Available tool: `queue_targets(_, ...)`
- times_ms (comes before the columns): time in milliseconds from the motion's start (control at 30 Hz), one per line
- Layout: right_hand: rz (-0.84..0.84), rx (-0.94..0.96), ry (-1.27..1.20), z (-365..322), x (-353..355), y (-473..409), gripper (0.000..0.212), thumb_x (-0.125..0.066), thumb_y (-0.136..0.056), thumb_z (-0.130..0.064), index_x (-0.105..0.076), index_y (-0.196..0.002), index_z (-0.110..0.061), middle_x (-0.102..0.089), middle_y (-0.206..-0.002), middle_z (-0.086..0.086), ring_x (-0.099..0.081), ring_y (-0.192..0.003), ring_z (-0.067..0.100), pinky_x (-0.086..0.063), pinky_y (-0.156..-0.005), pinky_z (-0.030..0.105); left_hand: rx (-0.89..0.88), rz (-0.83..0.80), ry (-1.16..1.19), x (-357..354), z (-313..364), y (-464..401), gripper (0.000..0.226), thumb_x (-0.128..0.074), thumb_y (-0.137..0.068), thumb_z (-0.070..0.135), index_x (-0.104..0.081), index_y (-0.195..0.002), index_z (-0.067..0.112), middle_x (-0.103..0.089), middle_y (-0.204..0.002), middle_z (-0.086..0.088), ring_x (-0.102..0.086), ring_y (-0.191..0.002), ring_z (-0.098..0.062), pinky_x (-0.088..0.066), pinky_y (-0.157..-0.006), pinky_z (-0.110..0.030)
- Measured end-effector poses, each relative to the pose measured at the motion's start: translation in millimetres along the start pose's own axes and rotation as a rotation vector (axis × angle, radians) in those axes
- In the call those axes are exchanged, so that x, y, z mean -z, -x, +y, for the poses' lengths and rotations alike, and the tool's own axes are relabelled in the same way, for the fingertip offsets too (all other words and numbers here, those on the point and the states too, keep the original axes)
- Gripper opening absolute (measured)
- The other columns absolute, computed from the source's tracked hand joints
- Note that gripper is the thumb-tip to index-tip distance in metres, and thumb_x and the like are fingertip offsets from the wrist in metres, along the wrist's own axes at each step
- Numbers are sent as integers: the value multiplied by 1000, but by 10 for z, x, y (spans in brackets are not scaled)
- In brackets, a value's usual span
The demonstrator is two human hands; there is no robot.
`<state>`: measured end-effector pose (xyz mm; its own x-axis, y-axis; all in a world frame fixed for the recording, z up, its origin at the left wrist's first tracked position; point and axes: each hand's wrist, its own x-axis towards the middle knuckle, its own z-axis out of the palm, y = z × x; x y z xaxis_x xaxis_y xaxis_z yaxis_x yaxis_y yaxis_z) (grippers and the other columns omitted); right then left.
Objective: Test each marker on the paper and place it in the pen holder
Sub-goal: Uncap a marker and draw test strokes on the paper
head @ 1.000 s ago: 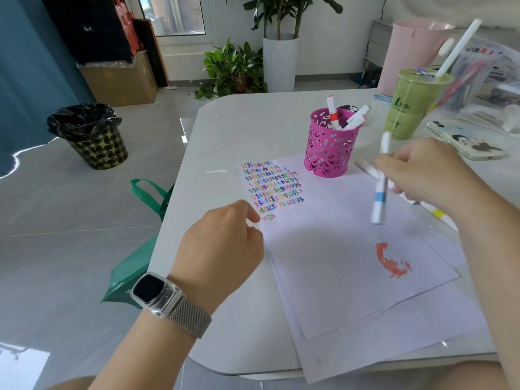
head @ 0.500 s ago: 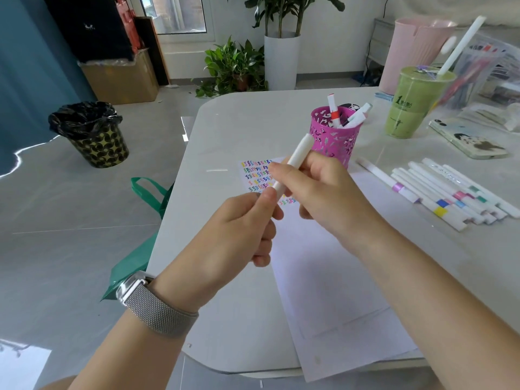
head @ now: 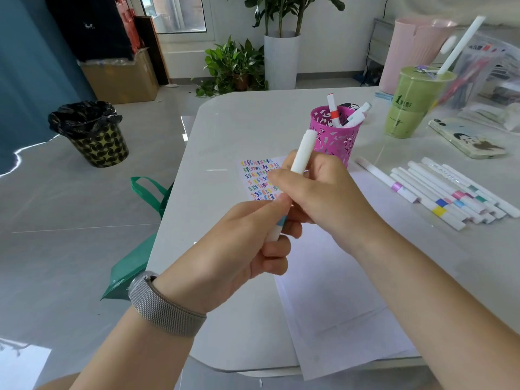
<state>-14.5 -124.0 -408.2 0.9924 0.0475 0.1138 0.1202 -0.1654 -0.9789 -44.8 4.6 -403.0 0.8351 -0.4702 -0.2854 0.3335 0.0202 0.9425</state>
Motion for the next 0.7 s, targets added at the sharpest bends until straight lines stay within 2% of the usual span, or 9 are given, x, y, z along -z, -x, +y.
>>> queue_targets(100,26,-5,28,11,18,-12,38,-64,-81,-12,-38,-55,-15,-30,-45,-5,-27,-42,12,-24,-42,21,2,59,-124,-4,10,7,33,-40,-96,38,-41,-70,18,-17,-58,4,-13,-43,-10,-13,-42,-18)
queue_targets(267,26,-129,-67,40,-26,-18,49,-55,-83,-9,-31,-41,-21,-29,-39,-8,-21,-41,13,-18,-43,21,-30,156,-200,-49,5,-25,34,-37,-98,35,-35,-69,18,-15,-52,7,-12,-38,-9,-12,-39,-14)
queue_targets(500,46,-179,-158,76,-99,-13,51,-51,-83,-7,-33,-37,-21,-31,-35,-8,-25,-41,15,-20,-41,20,-34,201,-244,-30,-4,-17,35,-38,-97,36,-39,-67,16,-18,-46,10,-13,-36,-8,-13,-38,-13)
queue_targets(600,49,-139,-138,67,-76,-10,51,-50,-83,-6,-37,-36,-20,-36,-34,-5,-31,-43,19,-22,-41,20,-54,185,-249,-53,-22,2,36,-38,-96,39,-46,-71,15,-17,-45,10,-12,-36,-8,-12,-39,-13)
queue_targets(700,103,-96,-139,55,-69,-12,45,-53,-81,-6,-34,-42,-21,-31,-38,-7,-28,-38,14,-23,-43,21,-54,182,-271,-24,-11,11,36,-40,-94,42,-56,-79,14,-20,-45,10,-14,-36,-8,-13,-38,-14)
